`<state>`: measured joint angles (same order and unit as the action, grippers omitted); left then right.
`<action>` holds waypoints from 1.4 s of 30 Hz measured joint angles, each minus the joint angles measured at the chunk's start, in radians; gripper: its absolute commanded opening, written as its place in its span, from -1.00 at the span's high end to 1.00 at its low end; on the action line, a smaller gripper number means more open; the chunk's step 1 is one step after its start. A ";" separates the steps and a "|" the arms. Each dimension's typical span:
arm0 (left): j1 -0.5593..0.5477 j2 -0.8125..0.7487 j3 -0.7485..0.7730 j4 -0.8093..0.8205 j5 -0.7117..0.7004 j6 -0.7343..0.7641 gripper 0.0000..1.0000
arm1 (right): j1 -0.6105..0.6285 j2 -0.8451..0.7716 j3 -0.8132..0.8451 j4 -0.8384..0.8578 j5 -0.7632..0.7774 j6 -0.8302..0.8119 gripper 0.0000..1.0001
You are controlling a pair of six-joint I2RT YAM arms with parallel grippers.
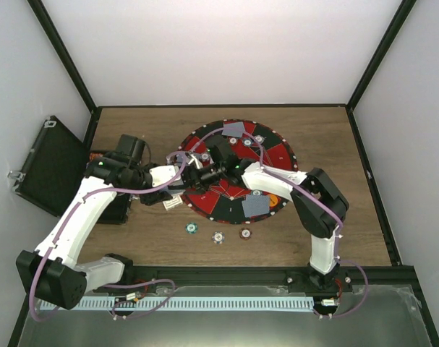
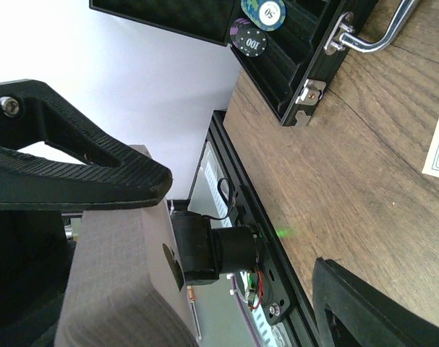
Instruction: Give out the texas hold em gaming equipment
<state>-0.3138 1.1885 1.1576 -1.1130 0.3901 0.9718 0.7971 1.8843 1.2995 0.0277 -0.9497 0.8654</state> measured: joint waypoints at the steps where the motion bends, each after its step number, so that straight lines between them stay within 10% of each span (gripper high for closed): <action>1: 0.000 0.000 0.000 0.001 0.000 0.000 0.90 | -0.003 0.000 -0.001 0.002 -0.001 0.001 -0.34; 19: 0.000 0.012 0.000 0.003 -0.008 0.000 0.90 | -0.062 -0.064 -0.062 -0.002 -0.016 -0.019 0.22; 29: 0.000 0.013 0.000 0.003 -0.009 -0.001 0.90 | -0.084 -0.124 -0.074 -0.044 0.001 -0.028 0.96; 42: 0.000 0.013 0.000 0.000 -0.010 -0.001 0.89 | -0.165 -0.192 -0.069 -0.275 0.079 -0.185 0.99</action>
<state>-0.3138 1.2015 1.1576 -1.1126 0.3805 0.9710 0.6323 1.6920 1.2304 -0.2470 -0.8703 0.6800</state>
